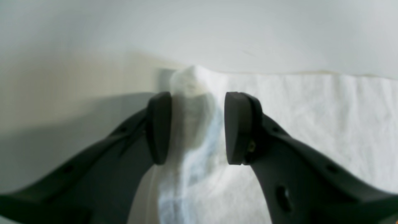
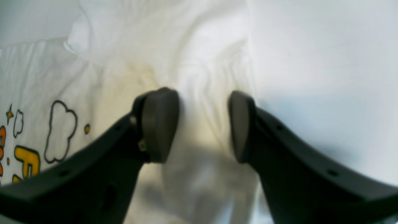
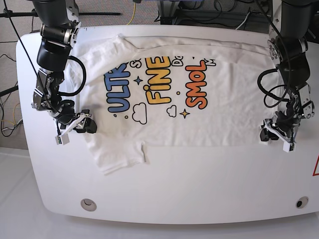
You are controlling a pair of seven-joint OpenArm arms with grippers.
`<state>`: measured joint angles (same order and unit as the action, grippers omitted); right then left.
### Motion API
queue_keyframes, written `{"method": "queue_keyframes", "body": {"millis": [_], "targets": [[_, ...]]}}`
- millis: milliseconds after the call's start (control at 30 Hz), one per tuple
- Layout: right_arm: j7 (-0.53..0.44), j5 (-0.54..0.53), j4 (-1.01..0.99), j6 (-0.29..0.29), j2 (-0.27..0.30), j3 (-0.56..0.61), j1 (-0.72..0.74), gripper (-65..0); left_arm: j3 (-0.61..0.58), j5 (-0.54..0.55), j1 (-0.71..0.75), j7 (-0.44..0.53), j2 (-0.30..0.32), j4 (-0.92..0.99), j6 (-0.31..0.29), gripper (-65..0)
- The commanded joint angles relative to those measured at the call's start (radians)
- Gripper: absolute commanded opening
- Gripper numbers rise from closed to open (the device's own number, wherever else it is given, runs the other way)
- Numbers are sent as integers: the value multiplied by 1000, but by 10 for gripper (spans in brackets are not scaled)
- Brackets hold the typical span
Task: Fold the T-shirt properly
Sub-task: 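Close both grippers to pinch the shirt's side edges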
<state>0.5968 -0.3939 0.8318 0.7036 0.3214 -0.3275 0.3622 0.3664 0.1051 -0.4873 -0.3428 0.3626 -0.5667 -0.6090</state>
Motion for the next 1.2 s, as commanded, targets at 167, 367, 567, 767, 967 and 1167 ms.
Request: {"method": "queue_keyframes", "body": {"millis": [167, 367, 567, 767, 967, 1167], "targets": [[30, 18, 4, -5, 10, 2, 9, -353, 2, -6, -15, 10, 8, -6, 7, -496], [28, 14, 1, -5, 10, 7, 10, -386, 2, -8, -18, 52, 6, -7, -53, -615], [31, 12, -3, -5, 9, 9, 12, -395, 3, -8, -14, 45, 8, -9, -86, -613], [30, 13, 4, -5, 6, 8, 9, -374, 4, -9, -15, -5, 13, -12, -89, -632], [17, 8, 11, -5, 5, 8, 18, -361, 4, -18, -12, -28, 9, -14, -89, -650], [14, 5, 12, -5, 4, 9, 23, -355, 2, -19, -12, -30, 9, -15, -83, -650]]}}
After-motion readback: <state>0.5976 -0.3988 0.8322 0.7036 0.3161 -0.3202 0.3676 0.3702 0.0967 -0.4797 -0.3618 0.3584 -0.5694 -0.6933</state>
